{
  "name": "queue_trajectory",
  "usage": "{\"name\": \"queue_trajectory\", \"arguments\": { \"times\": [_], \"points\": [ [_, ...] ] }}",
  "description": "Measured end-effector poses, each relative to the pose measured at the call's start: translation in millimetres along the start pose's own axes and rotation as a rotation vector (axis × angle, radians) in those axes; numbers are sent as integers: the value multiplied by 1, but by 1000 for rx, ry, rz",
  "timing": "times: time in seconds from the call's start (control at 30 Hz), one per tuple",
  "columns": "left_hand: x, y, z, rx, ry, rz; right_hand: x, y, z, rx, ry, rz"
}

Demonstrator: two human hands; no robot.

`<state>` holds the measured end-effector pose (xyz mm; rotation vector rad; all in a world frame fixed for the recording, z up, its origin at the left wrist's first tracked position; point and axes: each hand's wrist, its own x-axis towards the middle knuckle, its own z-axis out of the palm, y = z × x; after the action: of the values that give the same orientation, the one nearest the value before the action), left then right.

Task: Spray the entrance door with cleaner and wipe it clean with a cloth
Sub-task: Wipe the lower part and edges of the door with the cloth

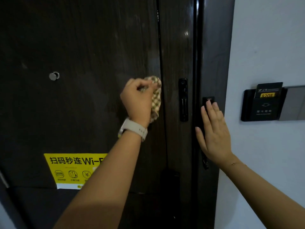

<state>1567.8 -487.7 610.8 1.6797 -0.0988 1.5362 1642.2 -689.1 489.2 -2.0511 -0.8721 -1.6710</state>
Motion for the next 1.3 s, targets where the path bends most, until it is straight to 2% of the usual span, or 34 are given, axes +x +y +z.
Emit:
{"name": "queue_trajectory", "arguments": {
  "times": [0.1, 0.23, 0.33, 0.5, 0.63, 0.73, 0.87, 1.03, 1.13, 1.3],
  "points": [
    [-65, -33, -9, 36, -42, -60, -3, 0, 1, 1, 4, 12],
    [-127, -62, -30, 104, -150, -223, -6, 0, -1, 61, 0, 14],
    [-118, -51, -32, 125, -204, -208, -8, 2, -6, 117, -33, 27],
    [-42, 9, 3, 29, -144, 37, -14, 6, -8, 58, -52, 40],
    [-10, 32, 34, 16, -116, 95, -14, 8, -4, 37, -31, 4],
    [-31, 20, 32, 33, -122, 42, -16, 9, -1, 25, -14, -1],
    [-100, -10, 22, 70, -190, -67, -16, 8, 0, 42, -12, 13],
    [-177, -31, 24, 119, -278, -218, -15, 6, -10, 119, -73, 30],
    [-179, -27, 26, 107, -296, -230, -15, 9, -21, 207, -130, 29],
    [-129, 5, 42, 21, -184, -197, -13, 10, -33, 207, -207, 33]
  ]
}}
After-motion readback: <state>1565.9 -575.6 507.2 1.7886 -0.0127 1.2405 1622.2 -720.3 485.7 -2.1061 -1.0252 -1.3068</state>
